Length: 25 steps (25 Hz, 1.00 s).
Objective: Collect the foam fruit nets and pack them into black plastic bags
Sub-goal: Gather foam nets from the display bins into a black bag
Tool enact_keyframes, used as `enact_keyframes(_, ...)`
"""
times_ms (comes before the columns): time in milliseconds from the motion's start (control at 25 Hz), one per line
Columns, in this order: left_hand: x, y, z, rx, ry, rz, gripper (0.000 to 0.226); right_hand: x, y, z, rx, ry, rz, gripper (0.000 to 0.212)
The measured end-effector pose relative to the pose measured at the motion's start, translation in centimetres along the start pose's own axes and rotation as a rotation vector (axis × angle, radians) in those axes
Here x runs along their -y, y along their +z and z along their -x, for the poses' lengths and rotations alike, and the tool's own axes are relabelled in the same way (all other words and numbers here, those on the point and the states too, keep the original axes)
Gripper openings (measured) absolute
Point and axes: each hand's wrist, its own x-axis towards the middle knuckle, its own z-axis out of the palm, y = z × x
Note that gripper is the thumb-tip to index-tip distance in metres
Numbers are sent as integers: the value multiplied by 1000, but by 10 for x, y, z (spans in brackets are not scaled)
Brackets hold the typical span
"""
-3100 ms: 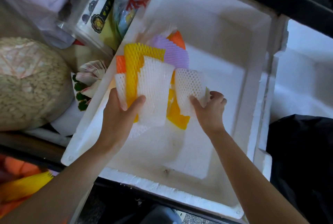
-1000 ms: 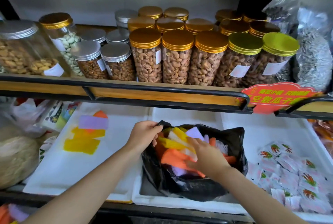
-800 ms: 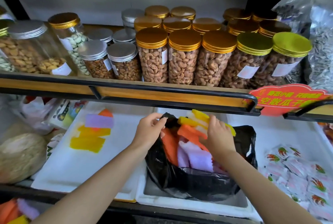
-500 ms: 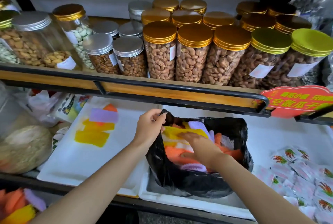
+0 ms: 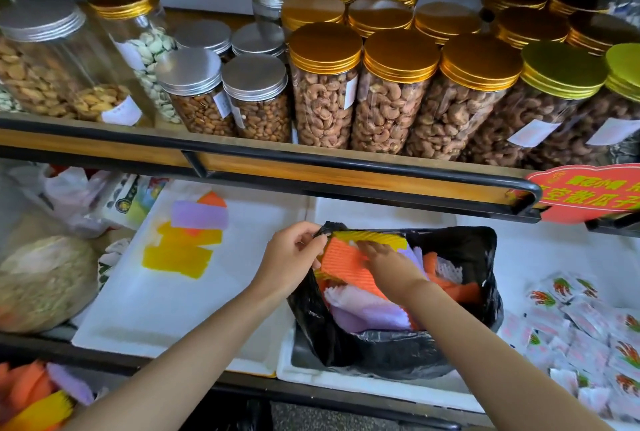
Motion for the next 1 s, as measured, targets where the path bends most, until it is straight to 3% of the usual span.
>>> enact_keyframes(120,13,-12,-5,53,53,-41,17,9,-15,6,-163,65,58,46)
enact_keyframes(280,42,-46,-6,127,180,-253,9,49,-40,20,-591,-45,-32,30)
enact_keyframes(360,69,-77,-4,180,178,-356,12,84,-52,20,-638,-128,-70,35)
enact_keyframes(480,125,-139,-4,194,132,-593,40,140,-50,-1,-485,-206,-29,51)
enact_keyframes(640,203,-219,-9,165,2,-790,17,211,-35,-46,55,-239,275,68)
enact_keyframes(720,232,-246,-16,183,-47,-834,21,243,-26,-71,193,-298,130,67)
enact_keyframes(880,270,-269,-45,187,-64,-828,26,285,18,-143,198,-211,-189,64)
enact_keyframes(1000,287,-273,-70,165,-20,-830,34,289,65,-207,132,-102,-218,62)
